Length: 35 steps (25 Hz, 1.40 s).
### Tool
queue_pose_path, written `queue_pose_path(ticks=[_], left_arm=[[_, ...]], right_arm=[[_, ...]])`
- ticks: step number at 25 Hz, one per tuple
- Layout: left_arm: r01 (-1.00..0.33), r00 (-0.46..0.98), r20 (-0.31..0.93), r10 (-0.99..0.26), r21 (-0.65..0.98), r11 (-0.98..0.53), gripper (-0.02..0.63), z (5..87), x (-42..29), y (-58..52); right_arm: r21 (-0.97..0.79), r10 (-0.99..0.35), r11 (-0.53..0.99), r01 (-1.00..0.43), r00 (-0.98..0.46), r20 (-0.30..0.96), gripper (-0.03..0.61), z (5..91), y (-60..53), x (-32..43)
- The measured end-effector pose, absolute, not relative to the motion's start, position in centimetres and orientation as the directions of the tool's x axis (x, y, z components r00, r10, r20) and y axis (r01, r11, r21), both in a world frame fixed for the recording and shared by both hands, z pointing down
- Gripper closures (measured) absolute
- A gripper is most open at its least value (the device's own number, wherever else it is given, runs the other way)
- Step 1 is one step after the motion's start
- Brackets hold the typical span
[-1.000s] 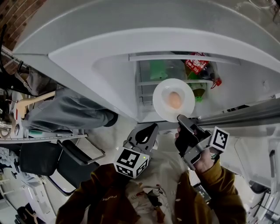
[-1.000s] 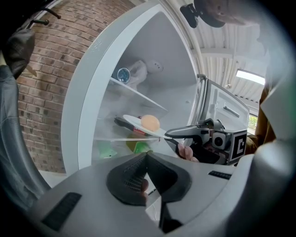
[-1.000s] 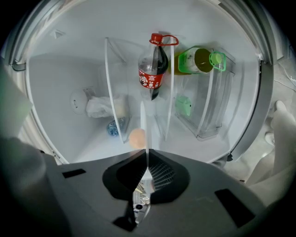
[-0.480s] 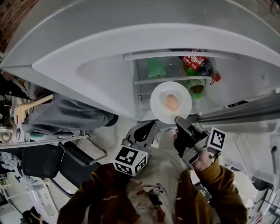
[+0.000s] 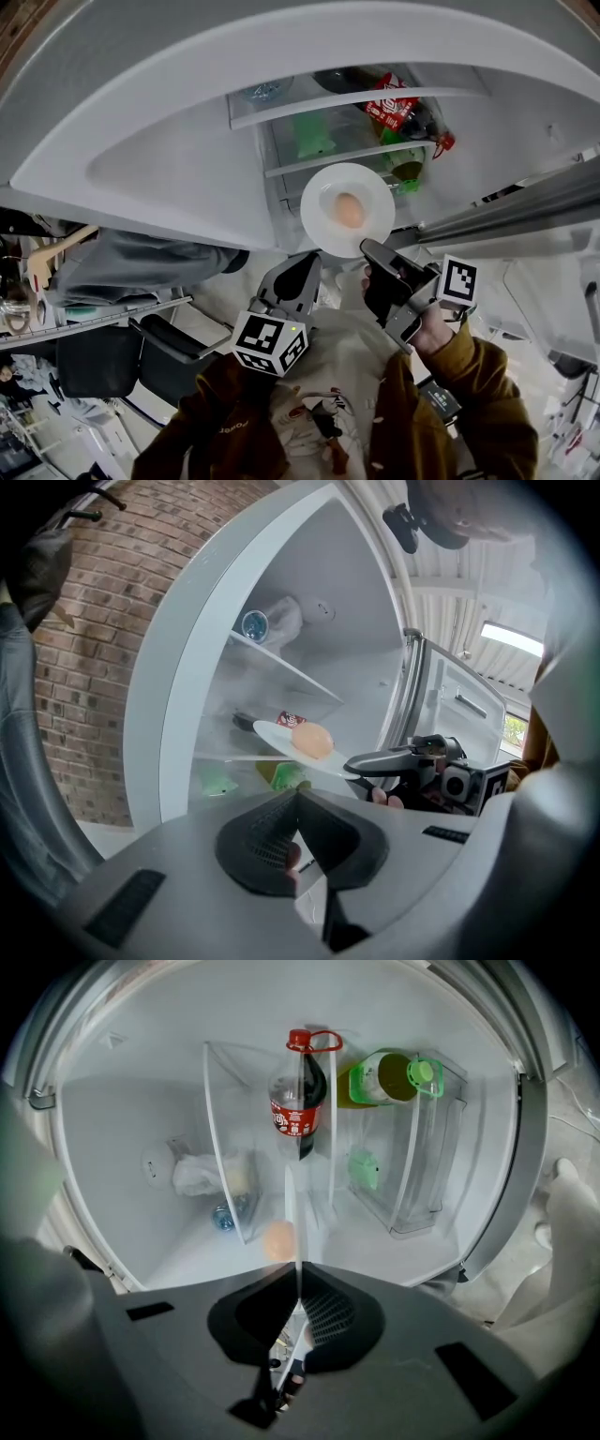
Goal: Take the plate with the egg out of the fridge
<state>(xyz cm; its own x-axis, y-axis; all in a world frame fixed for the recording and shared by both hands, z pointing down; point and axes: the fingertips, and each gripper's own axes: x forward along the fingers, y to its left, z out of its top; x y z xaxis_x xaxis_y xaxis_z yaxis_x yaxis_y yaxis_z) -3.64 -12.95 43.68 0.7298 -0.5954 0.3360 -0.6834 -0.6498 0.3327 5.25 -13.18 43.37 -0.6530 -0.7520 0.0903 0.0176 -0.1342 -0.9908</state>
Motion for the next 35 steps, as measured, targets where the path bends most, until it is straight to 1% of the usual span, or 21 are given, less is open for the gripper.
queue_pose_path(ticks=[6, 9, 14, 23, 35], left_arm=[[-0.692, 0.722, 0.315, -0.616, 0.298, -0.658, 0.606, 43.1, -4.1, -13.9], [-0.684, 0.729, 0.315, -0.608, 0.299, -0.666, 0.606, 42.8, -4.0, -13.7], [-0.684, 0.729, 0.312, -0.61, 0.291, -0.669, 0.606, 42.6, -3.6, -13.5], [-0.663, 0.747, 0.318, -0.584, 0.299, -0.686, 0.606, 42.5, -2.9, -12.3], [-0.644, 0.763, 0.336, -0.552, 0.326, -0.692, 0.606, 43.5, -1.9, -12.1]], right_arm=[[-0.991, -0.747, -0.131, -0.009, -0.656, 0.105, 0.558, 44.1, -13.9, 5.5], [-0.99, -0.759, -0.14, -0.008, -0.641, 0.112, 0.558, 44.0, -13.6, 6.0], [-0.994, -0.758, -0.109, 0.014, -0.648, 0.074, 0.558, 42.9, -13.6, 5.7], [-0.996, -0.758, -0.088, -0.001, -0.648, 0.068, 0.558, 42.6, -12.5, 5.8], [-0.994, -0.766, -0.109, -0.003, -0.637, 0.086, 0.558, 43.4, -11.9, 6.2]])
